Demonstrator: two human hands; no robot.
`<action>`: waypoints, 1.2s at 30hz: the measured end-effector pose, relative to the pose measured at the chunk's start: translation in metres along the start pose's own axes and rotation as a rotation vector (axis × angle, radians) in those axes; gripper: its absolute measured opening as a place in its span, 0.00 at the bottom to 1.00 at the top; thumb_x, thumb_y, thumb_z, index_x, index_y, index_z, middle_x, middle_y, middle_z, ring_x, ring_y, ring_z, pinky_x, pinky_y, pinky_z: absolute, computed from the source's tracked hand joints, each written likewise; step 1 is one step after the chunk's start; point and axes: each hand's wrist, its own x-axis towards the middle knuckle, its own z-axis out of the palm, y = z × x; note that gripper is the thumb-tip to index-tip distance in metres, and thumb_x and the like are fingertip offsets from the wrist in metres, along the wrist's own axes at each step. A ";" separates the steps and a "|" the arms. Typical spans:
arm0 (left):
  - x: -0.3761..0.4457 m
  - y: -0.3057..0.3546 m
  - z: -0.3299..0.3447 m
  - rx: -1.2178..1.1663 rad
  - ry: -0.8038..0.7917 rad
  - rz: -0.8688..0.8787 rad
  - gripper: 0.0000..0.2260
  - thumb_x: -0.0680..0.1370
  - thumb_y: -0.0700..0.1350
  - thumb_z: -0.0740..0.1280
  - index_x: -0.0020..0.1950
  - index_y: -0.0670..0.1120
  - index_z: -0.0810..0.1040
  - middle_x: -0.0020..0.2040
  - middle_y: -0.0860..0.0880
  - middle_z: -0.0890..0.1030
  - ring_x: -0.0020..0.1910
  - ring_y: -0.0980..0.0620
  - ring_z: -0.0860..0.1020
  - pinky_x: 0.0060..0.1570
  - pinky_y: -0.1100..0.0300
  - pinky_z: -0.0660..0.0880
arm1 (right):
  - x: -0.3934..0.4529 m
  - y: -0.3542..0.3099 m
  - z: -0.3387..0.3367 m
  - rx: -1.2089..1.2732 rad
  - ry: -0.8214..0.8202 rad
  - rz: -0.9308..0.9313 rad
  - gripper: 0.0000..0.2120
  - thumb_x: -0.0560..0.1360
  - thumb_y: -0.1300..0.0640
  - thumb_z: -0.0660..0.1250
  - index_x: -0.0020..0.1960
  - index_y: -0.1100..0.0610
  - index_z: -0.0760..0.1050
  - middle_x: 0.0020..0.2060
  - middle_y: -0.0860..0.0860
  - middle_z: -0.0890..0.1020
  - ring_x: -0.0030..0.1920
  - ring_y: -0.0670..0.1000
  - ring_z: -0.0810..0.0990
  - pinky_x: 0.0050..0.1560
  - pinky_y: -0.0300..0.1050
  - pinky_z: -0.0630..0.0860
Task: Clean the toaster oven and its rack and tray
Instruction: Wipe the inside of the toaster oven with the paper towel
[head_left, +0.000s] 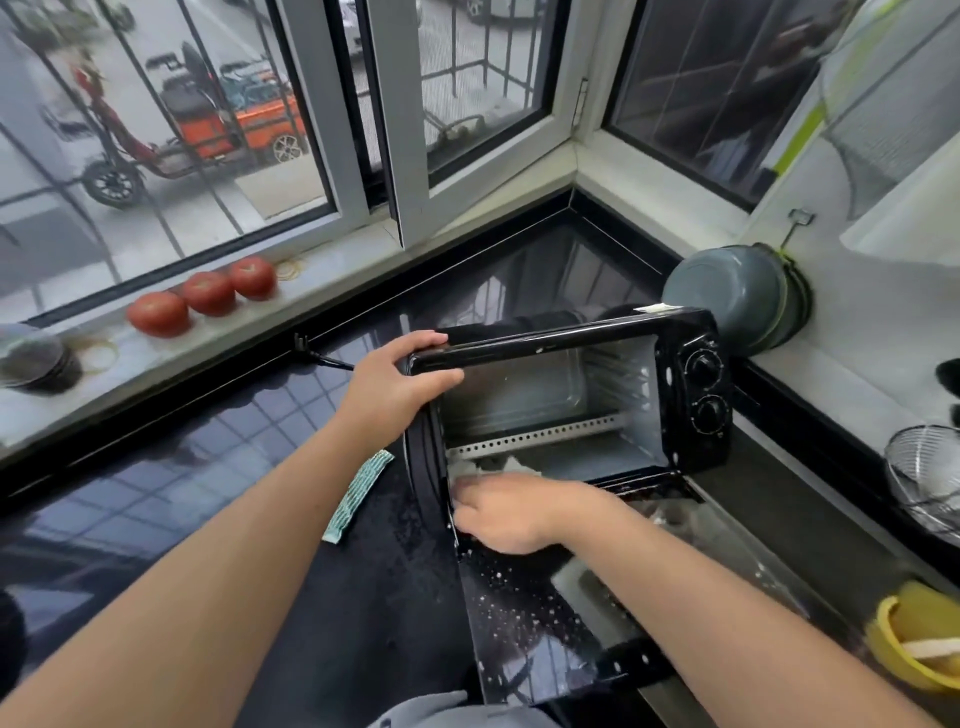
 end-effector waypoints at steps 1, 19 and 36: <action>0.000 0.001 -0.001 -0.002 -0.004 -0.005 0.19 0.73 0.49 0.79 0.63 0.55 0.83 0.60 0.57 0.83 0.56 0.67 0.79 0.53 0.78 0.69 | -0.001 0.004 -0.004 -0.012 -0.016 0.012 0.20 0.84 0.56 0.48 0.72 0.57 0.67 0.74 0.55 0.68 0.72 0.57 0.66 0.70 0.55 0.61; -0.003 0.006 -0.002 -0.058 -0.031 -0.036 0.19 0.75 0.47 0.78 0.65 0.53 0.82 0.54 0.56 0.85 0.47 0.67 0.82 0.44 0.78 0.71 | -0.021 0.065 -0.024 -0.182 0.061 0.326 0.27 0.80 0.62 0.51 0.78 0.46 0.60 0.77 0.47 0.62 0.76 0.59 0.62 0.74 0.68 0.54; -0.001 0.005 -0.004 -0.074 -0.033 -0.060 0.18 0.73 0.58 0.75 0.62 0.61 0.83 0.60 0.56 0.85 0.61 0.56 0.82 0.70 0.51 0.73 | -0.025 0.050 -0.032 -0.118 0.061 0.033 0.31 0.76 0.73 0.51 0.75 0.54 0.69 0.73 0.54 0.69 0.71 0.58 0.69 0.69 0.49 0.68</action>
